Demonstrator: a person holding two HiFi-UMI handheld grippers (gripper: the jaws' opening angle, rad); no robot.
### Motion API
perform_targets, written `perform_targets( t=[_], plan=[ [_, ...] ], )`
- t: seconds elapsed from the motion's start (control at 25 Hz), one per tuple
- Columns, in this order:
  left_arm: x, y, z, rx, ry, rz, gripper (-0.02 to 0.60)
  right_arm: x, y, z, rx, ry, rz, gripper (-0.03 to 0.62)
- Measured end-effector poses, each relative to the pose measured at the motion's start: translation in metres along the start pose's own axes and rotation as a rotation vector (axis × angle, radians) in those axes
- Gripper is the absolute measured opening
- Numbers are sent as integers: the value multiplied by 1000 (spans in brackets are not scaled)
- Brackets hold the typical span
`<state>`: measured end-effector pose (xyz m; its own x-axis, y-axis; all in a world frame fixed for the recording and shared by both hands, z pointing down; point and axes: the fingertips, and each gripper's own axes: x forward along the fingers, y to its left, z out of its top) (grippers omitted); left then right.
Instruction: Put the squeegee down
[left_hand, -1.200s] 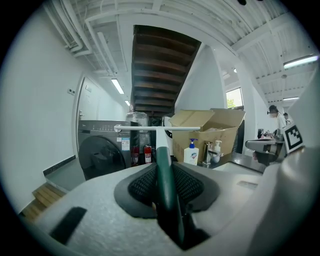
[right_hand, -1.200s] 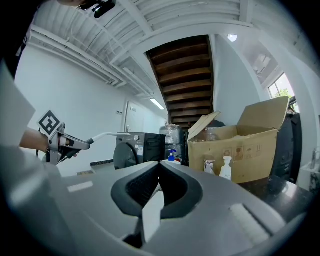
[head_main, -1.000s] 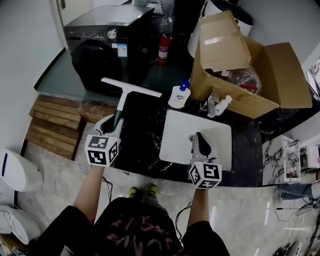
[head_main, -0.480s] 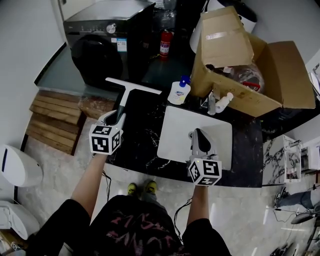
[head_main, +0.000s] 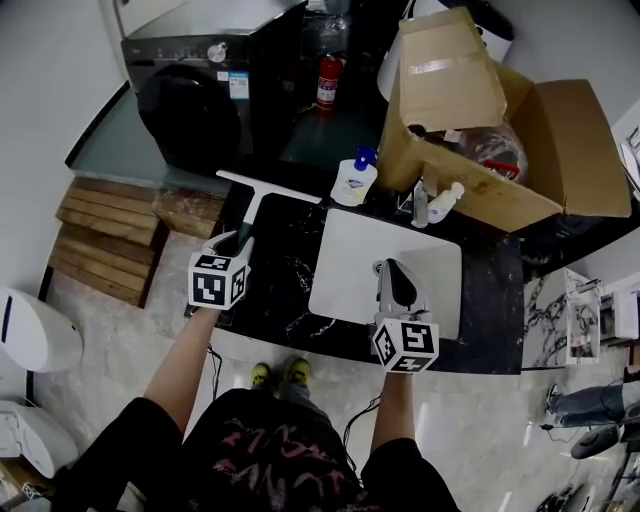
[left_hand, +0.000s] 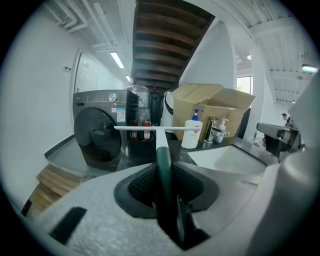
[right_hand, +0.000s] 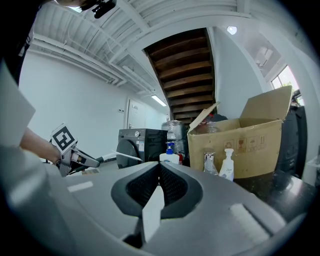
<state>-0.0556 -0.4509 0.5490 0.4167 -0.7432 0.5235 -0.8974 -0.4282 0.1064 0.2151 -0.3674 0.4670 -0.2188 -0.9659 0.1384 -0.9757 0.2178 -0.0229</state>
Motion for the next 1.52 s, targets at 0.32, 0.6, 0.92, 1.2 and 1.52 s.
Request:
perform_targets(
  t=[0.32,0.6,0.92,1.2,1.52],
  plan=[
    [9,0,-28,-14,70,8,101,3,-1,-2,-3,4,1,11],
    [15,4,-50,-24,123,20,101,7,0,-2,-2,8,6,11],
    [21,8,-72,-30,196,37,103,8,-4,-4,-3,13,1,11],
    [28,6,-85,-43,240,34,101,7,-10,-7,5,14,-10,11],
    [32,7,-95,-24,273,41,101,6,-13,-7,4,19,-19,11]
  ],
)
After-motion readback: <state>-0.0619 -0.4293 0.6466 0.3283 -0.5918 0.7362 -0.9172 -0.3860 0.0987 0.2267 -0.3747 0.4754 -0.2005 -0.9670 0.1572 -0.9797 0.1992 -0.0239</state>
